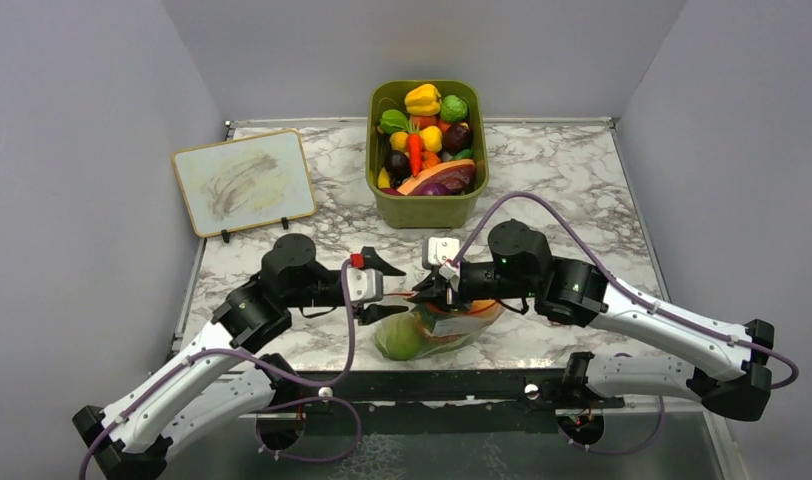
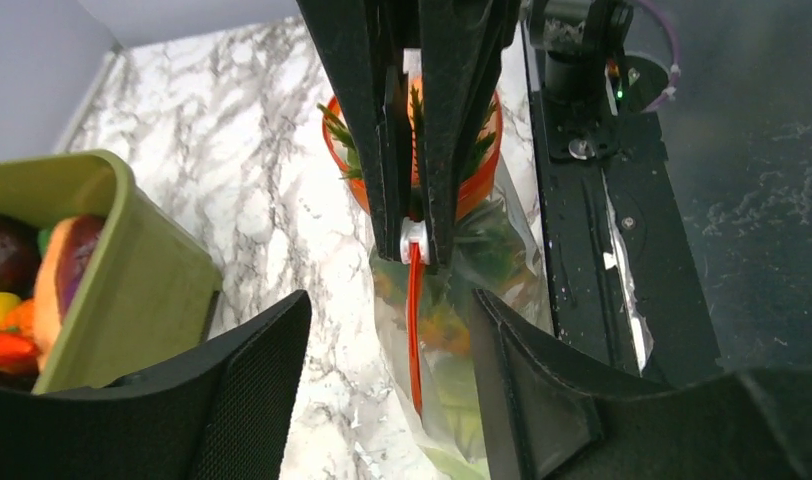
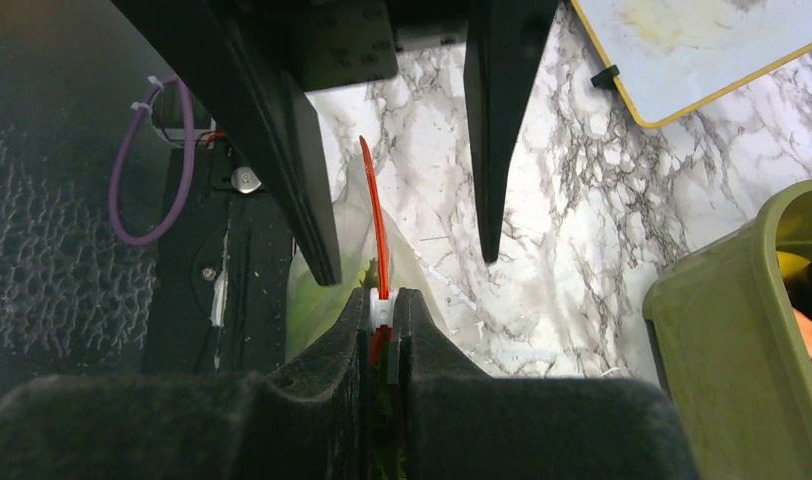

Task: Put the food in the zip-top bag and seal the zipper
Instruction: Adjust the zipper food storage bag at the center of the board.

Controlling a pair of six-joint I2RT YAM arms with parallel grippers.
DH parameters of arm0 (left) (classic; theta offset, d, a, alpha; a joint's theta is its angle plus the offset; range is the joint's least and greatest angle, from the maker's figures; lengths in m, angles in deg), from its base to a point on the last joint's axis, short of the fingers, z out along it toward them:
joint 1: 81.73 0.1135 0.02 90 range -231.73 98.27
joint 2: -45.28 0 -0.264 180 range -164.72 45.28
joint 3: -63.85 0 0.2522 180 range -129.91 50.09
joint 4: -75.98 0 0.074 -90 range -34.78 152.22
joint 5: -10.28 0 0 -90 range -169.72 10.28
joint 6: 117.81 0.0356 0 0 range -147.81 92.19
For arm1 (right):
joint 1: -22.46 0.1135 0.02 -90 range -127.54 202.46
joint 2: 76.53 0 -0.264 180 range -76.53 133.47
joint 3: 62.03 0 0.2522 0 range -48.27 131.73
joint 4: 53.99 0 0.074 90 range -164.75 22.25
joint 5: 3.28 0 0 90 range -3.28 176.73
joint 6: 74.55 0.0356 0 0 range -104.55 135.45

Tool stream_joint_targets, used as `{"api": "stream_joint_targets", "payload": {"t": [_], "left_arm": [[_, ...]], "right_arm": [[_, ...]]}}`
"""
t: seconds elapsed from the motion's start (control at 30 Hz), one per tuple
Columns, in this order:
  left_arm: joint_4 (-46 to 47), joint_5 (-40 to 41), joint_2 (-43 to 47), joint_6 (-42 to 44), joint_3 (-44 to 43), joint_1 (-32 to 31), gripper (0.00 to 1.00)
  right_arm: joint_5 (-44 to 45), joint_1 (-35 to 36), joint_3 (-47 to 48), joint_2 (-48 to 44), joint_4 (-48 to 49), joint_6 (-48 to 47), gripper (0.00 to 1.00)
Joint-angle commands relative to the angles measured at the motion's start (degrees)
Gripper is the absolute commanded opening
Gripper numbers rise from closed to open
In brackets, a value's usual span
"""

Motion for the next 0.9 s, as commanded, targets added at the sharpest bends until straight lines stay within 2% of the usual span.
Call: {"api": "stream_joint_targets", "payload": {"t": [0.0,0.03,0.1,0.13,0.27,0.33,0.4,0.53,0.6,0.87], "left_arm": [[-1.49,-2.21,-2.82,1.26,0.42,0.10,0.55],[-1.91,-2.25,-3.10,2.17,0.25,0.11,0.43],[-2.18,-1.41,-3.55,3.61,-0.02,0.11,0.10],[-2.23,-0.95,-3.65,4.15,-0.14,0.10,0.00],[-1.90,-0.23,-3.00,5.86,-0.11,0.15,0.00],[-1.22,-0.05,-2.17,5.93,0.41,0.10,0.00],[-0.65,-0.11,-1.50,5.74,0.92,0.10,0.00],[1.36,-0.55,0.02,5.26,2.33,0.15,0.00],[2.91,-0.49,0.73,4.81,3.22,0.10,0.00],[4.41,-0.33,1.38,3.61,4.15,0.10,0.00]], "right_arm": [[-1.28,-0.13,2.40,0.96,1.33,0.48,0.01],[-1.39,-0.16,2.43,1.01,1.30,0.57,0.01],[-1.33,-0.12,2.42,0.97,1.36,1.45,0.02],[-1.02,-0.12,2.59,0.78,1.61,2.67,0.07],[5.02,-0.18,4.22,-2.58,2.58,12.40,0.47],[9.89,-0.16,5.35,-5.61,1.89,18.92,0.53],[12.91,-0.14,5.66,-8.89,0.85,23.47,0.51],[19.69,-0.12,6.29,-11.31,-6.58,30.07,0.29],[20.80,-0.17,6.36,-11.01,-10.64,32.02,0.23],[15.87,-0.12,3.62,-7.98,-11.72,36.57,0.19]]}}
